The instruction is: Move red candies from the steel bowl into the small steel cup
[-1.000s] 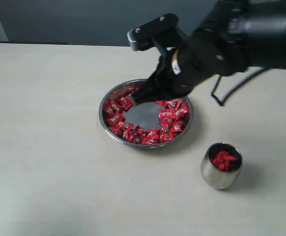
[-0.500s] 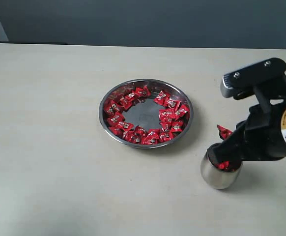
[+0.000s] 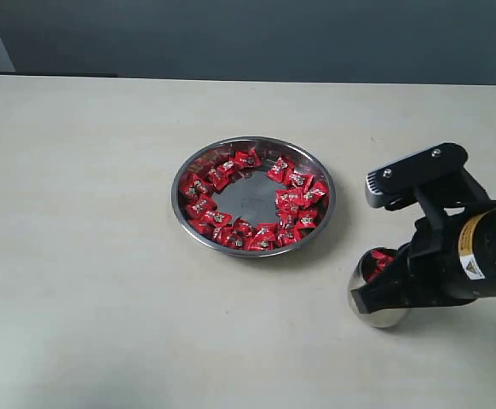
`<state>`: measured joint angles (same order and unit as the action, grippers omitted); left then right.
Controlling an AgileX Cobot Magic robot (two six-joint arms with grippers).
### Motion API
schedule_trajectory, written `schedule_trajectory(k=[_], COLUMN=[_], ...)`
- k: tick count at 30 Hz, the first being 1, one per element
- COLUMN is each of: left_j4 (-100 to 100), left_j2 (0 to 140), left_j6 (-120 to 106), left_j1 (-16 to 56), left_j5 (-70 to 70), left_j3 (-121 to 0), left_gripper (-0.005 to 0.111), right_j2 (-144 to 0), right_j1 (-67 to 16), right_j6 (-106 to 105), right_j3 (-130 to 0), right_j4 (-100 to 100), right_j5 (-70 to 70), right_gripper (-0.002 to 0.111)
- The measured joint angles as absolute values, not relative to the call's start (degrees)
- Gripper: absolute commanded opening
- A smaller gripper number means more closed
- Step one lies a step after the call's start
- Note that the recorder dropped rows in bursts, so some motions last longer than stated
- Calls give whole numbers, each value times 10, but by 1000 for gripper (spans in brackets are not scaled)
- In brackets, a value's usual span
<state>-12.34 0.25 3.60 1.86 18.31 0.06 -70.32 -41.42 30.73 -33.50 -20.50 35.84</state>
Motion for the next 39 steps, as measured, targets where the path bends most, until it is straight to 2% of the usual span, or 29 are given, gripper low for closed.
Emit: schedule_trajectory(k=[2,3,8,12,16,29,35,39], left_j4=[-123,-123,-123,-123,-123,-123,-123,-123], left_j2=[2,2,2,2,2,2,2,2], left_j6=[36,36,36,36,36,36,36,36], left_j1=[19,19,19,19,19,19,19,19], left_j5=[183,183,183,183,183,183,183,183], left_j3=[1,1,1,1,1,1,1,1], left_gripper=[0,0,0,0,0,0,0,0], right_j2=[-718,-722,-723,-737,-789,-1058,-1159,-1206], right_j1=[-414,-414,-414,-414,-415,-375,-363,-363], right_j6=[308,308,315,315,315,315,315,315], right_j3=[-335,-335,-335,-367,-419,-709,-809,-854], right_j4=[-215,-221,-258,-263,-263,-286,-264,-261], right_j5=[356,353,323,179,136,116,168,179], right_gripper=[23,25,25,25,25,26,38,39])
